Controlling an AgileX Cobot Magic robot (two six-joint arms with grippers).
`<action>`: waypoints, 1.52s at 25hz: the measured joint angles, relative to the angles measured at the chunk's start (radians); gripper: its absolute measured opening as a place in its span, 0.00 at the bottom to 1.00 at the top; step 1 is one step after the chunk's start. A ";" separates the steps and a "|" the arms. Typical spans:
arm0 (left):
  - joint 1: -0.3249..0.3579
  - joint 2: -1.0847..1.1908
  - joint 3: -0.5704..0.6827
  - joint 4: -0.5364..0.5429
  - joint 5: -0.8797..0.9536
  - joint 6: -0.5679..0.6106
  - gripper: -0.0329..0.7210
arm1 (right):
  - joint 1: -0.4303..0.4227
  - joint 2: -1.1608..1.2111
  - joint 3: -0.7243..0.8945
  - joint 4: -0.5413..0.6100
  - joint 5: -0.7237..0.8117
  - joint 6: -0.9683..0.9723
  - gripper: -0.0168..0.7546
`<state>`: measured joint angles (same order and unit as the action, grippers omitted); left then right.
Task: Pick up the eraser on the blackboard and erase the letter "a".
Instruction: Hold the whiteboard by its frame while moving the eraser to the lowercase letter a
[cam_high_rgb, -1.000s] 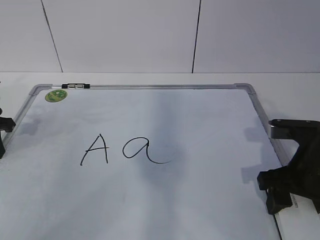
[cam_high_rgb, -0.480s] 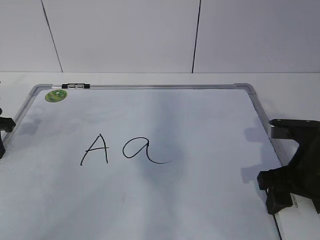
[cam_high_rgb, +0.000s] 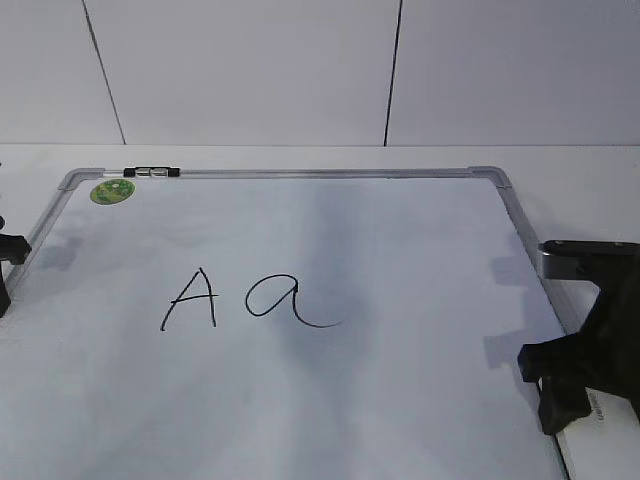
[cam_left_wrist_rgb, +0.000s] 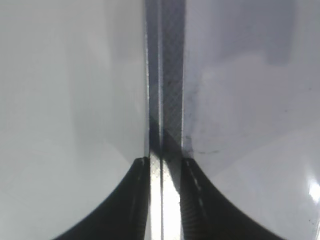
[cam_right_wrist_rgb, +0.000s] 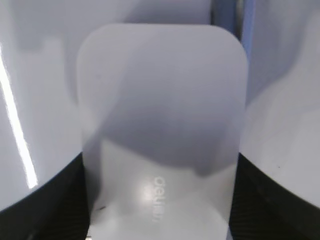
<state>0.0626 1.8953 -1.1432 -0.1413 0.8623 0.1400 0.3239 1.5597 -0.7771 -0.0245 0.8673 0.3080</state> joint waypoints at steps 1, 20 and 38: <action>0.000 0.000 0.000 0.000 0.000 0.000 0.23 | 0.000 0.002 -0.007 -0.002 0.017 0.002 0.70; 0.000 0.000 0.000 0.000 0.002 0.000 0.23 | 0.000 0.002 -0.117 -0.006 0.101 -0.064 0.70; 0.000 0.000 -0.002 0.000 0.006 0.000 0.23 | 0.191 0.193 -0.573 -0.078 0.219 -0.090 0.70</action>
<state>0.0626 1.8953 -1.1452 -0.1413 0.8684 0.1400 0.5145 1.7532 -1.3504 -0.1028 1.0864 0.2182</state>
